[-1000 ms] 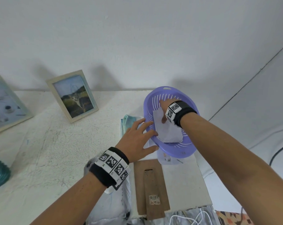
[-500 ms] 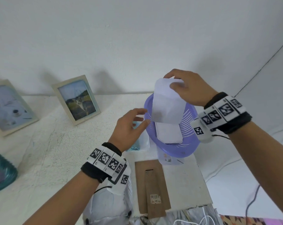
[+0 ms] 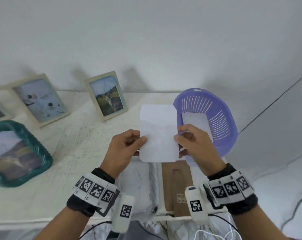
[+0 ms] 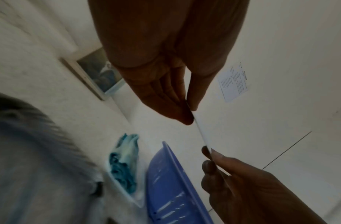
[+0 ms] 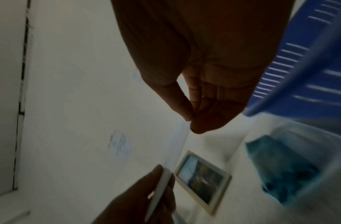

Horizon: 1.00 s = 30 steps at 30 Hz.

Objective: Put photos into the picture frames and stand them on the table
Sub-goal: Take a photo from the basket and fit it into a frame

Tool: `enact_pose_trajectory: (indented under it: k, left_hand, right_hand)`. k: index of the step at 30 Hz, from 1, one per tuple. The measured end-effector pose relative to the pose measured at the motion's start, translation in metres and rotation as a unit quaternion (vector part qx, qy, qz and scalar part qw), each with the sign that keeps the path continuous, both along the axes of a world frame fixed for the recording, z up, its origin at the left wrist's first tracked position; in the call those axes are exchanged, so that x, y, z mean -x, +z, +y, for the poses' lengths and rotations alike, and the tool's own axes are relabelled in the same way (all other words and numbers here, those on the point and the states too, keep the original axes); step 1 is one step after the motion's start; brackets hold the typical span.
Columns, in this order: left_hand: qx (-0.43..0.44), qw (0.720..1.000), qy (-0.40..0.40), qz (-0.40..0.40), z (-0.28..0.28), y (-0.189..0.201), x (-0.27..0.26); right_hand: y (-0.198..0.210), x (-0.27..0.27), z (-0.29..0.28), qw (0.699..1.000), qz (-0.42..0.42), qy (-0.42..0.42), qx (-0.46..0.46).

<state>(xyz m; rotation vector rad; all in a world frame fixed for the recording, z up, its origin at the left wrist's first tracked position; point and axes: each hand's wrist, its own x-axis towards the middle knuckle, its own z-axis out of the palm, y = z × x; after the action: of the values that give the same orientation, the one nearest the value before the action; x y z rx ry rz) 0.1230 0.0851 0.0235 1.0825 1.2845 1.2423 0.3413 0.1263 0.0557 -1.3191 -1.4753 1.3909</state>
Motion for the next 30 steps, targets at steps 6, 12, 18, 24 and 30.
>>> enact_pose_trajectory:
  k: [6, 12, 18, 24, 30]
  left_hand:
    - [0.015, 0.961, -0.028, 0.276, -0.044, -0.043, 0.051]
    - [-0.031, 0.899, -0.046, 0.434, -0.094, -0.105, 0.087]
    - [-0.058, 0.896, -0.057, 0.437, -0.107, -0.123, 0.079]
    - [-0.094, 0.861, -0.042, 0.498, -0.108, -0.129, 0.079]
    - [-0.105, 0.855, -0.041, 0.507, -0.108, -0.13, 0.08]
  right_hand:
    - [-0.05, 0.012, -0.044, 0.996, -0.027, 0.06, 0.054]
    - [-0.083, 0.02, -0.07, 0.986, -0.077, 0.084, 0.122]
    - [-0.089, 0.035, -0.076, 0.984, -0.111, 0.078, 0.112]
    - [-0.097, 0.047, -0.08, 0.973, -0.206, 0.089, 0.056]
    - [-0.098, 0.05, -0.083, 0.952, -0.284, 0.109, -0.019]
